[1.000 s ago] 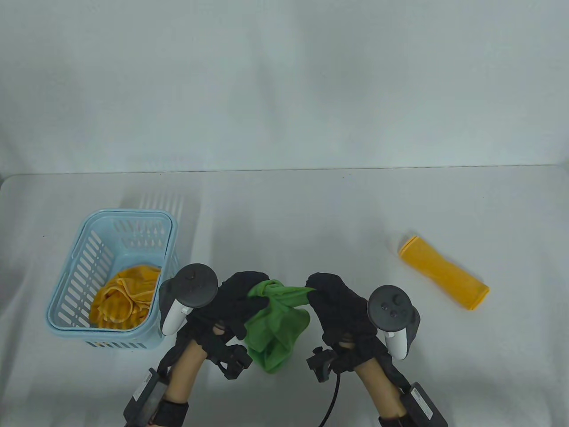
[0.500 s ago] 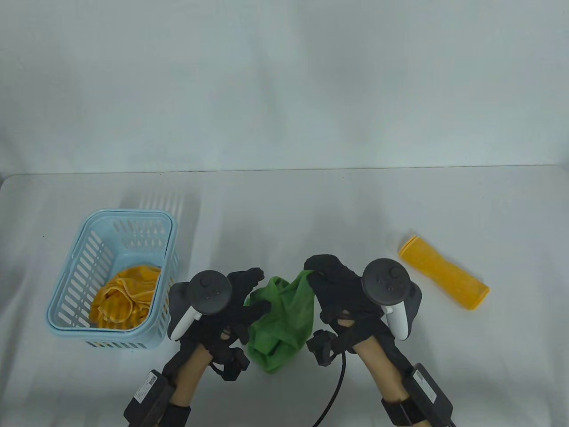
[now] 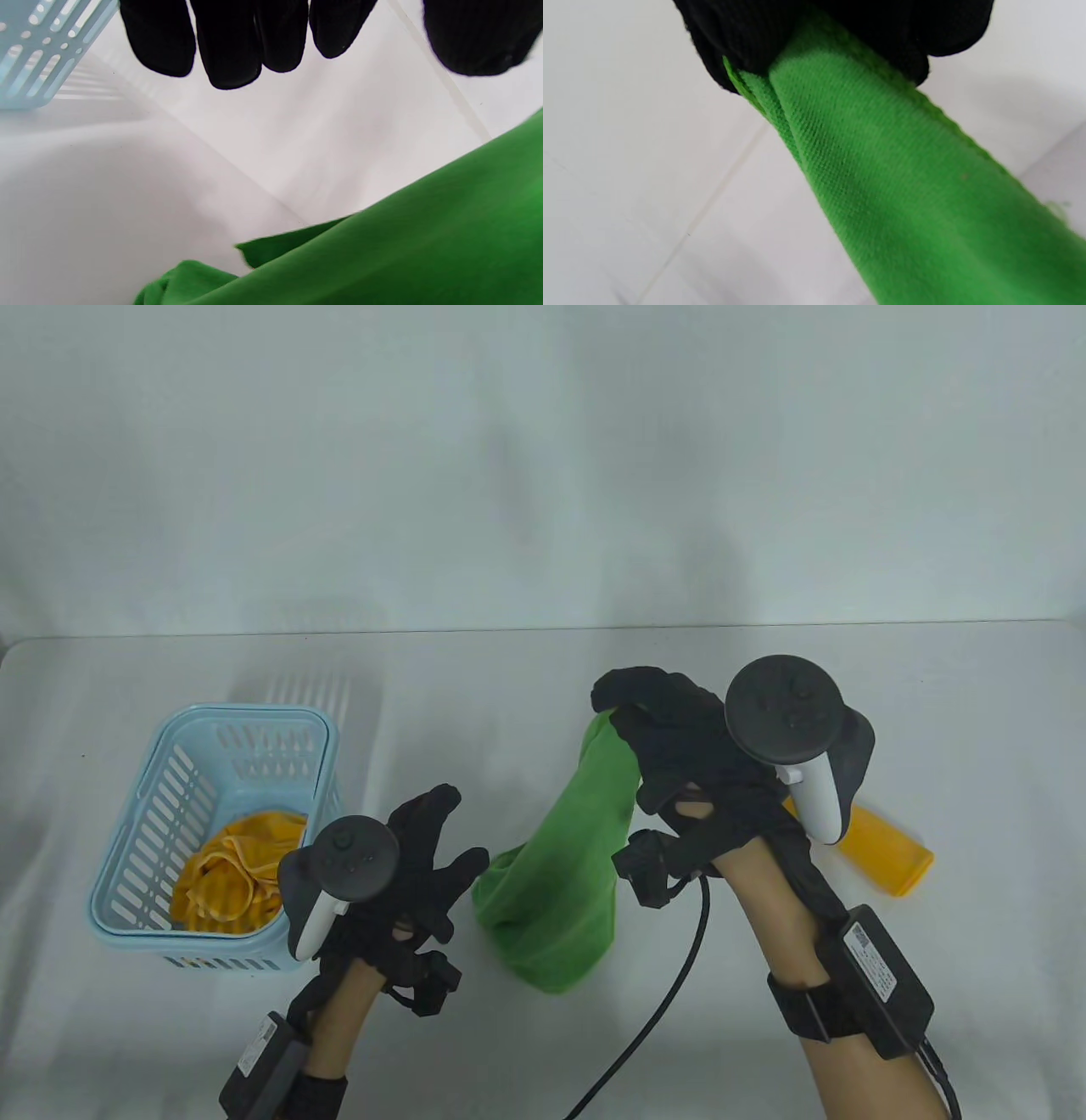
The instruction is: Roll square towel into towel roll
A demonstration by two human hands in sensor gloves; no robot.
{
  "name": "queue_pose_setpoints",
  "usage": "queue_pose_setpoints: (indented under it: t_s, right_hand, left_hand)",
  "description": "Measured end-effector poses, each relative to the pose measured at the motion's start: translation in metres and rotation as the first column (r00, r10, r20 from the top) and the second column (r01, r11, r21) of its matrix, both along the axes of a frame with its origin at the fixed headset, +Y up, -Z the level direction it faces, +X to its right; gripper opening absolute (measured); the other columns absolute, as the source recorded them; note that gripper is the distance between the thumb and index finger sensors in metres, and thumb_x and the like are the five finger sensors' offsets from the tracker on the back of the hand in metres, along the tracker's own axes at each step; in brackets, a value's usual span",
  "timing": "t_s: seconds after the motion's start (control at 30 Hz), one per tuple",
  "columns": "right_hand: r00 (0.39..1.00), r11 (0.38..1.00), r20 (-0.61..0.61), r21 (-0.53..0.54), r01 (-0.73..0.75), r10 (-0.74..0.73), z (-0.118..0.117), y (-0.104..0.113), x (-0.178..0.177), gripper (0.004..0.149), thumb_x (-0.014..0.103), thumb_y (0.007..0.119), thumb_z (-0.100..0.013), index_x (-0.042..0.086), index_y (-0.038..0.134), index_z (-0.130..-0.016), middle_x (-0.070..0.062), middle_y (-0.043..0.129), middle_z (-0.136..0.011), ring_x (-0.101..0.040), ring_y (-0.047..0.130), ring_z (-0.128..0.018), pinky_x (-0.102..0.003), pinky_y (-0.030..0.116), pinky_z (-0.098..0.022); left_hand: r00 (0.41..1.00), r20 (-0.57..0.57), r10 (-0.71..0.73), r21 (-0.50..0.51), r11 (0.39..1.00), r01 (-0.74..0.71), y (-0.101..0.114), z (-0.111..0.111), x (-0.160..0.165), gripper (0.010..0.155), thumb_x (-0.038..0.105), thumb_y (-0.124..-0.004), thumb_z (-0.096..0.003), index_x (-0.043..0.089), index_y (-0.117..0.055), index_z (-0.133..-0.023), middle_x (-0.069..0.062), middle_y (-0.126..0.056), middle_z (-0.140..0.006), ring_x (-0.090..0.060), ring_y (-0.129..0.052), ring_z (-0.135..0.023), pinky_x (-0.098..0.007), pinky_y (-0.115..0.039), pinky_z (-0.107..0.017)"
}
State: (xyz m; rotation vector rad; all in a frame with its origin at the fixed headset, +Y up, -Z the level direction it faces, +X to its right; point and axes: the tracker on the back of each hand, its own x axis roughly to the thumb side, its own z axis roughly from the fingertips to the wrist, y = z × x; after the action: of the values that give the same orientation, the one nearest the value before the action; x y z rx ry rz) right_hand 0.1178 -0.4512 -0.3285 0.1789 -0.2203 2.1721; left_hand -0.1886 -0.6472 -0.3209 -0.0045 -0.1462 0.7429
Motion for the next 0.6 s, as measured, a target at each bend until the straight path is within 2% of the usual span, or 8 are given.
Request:
queue_pose_setpoints:
  t_s: [0.23,0.4,0.6]
  right_hand:
    - [0.998,0.996,-0.009,0.064,0.062,-0.061,0.004,0.043,0.007,0.035,0.029,0.077,-0.039,0.043,0.083,-0.071,0.003,0.089,-0.068,-0.027,0.089,-0.064,-0.055,0.068,-0.061]
    - [0.998,0.992,0.003,0.112,0.062,-0.063,0.012,0.060,0.011,0.034,0.028,0.076,-0.040,0.043,0.083,-0.070,0.003,0.088,-0.070,-0.027,0.088,-0.066,-0.055,0.067,-0.061]
    - [0.986,0.977,-0.023,0.135,0.166,-0.165,0.015,0.078,0.022,0.034,0.027,0.075,-0.040,0.043,0.083,-0.069,0.003,0.087,-0.072,-0.027,0.087,-0.068,-0.055,0.067,-0.062]
  left_hand:
    - [1.000,-0.004,-0.006,-0.002,1.000,0.006,0.001,0.001,-0.001,0.084,0.060,-0.077,-0.0357,0.029,-0.048,-0.108,-0.004,-0.054,-0.113,-0.036,-0.072,-0.100,-0.057,-0.064,-0.071]
    - [1.000,-0.003,-0.014,0.000,1.000,0.014,0.000,0.000,0.000,0.083,0.060,-0.076,-0.0362,0.029,-0.048,-0.108,-0.004,-0.055,-0.113,-0.036,-0.072,-0.100,-0.057,-0.065,-0.071]
    - [0.999,-0.001,-0.034,0.001,0.999,0.034,-0.002,0.001,0.004,0.081,0.057,-0.077,-0.0371,0.029,-0.050,-0.108,-0.004,-0.057,-0.112,-0.035,-0.073,-0.099,-0.057,-0.065,-0.071]
